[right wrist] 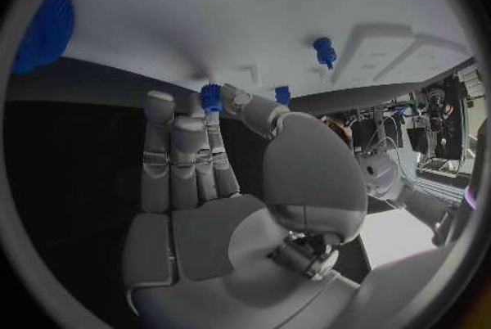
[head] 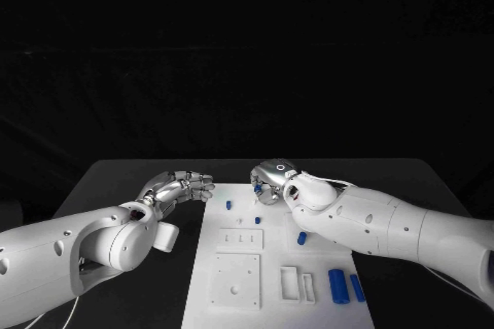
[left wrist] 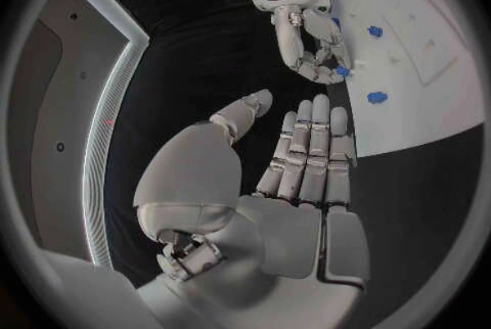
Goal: Assemble the parts on the task board
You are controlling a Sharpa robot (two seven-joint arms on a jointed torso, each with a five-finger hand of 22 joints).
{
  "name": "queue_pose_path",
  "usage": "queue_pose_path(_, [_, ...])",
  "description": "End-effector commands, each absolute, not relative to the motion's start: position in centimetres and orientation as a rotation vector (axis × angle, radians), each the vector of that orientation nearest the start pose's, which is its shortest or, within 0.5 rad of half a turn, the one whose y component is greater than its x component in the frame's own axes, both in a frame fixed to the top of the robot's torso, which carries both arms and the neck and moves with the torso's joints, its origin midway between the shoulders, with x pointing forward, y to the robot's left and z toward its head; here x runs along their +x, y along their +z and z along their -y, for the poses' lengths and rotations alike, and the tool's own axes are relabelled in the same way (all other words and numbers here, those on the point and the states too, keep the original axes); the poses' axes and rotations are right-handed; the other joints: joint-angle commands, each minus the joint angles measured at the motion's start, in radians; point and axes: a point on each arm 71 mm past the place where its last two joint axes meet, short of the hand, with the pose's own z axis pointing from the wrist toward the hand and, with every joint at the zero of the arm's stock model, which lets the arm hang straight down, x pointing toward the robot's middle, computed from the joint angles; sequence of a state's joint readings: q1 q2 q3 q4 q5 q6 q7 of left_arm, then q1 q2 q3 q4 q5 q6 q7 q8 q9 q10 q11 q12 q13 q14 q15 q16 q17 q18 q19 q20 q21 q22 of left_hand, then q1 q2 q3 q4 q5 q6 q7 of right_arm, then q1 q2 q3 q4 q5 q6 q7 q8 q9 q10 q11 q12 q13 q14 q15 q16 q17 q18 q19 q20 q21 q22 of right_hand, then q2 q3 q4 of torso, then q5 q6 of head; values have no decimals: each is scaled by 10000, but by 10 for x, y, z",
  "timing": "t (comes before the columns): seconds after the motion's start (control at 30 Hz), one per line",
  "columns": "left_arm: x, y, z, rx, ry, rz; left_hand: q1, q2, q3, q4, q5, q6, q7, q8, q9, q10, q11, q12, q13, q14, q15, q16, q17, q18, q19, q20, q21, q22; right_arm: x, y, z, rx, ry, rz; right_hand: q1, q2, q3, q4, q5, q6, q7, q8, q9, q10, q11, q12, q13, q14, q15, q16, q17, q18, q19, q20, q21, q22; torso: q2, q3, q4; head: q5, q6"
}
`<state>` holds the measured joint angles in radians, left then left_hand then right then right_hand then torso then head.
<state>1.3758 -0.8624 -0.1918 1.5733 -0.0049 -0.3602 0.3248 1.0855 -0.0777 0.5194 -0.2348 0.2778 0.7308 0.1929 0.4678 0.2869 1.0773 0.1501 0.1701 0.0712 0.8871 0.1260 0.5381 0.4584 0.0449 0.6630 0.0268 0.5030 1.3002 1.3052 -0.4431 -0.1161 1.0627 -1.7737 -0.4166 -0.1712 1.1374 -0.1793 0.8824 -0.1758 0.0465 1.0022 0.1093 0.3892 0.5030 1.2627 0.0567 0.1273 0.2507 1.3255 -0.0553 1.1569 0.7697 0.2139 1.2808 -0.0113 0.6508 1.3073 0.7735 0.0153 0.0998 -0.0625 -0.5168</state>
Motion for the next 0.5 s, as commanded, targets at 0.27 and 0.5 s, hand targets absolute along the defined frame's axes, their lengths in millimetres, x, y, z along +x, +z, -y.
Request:
queue_pose_path(0.27, [491, -149, -207, -10195, -14664, -15037, -79, -33, 45, -32, -38, -81, 57, -61, -7, -38, 43, -48, -9, -76, -2, -52, -17, 74, -55, -17, -10, 15, 566, -168, 118, -4297, 3701, -14458, -21, -166, -200, -91, 43, -213, 142, -204, 109, 164, -32, -281, 200, -209, -46, -22, -90, 479, -202, -40, 115, 234, 37, 1, -11, 24, -8])
queue_pose_path(0.5, [491, -149, -207, -10204, -14658, -15046, -82, -38, 47, -37, -40, -85, 59, -64, -7, -41, 44, -51, -9, -78, -1, -52, -17, 74, -56, -16, -10, 16, 567, -167, 121, -3973, 3871, -14392, -243, -350, -889, -308, 179, -836, 445, -660, -95, -668, 297, -669, -2, -172, 277, 50, -122, 479, -208, -94, 233, 217, 45, 0, -16, 27, -16])
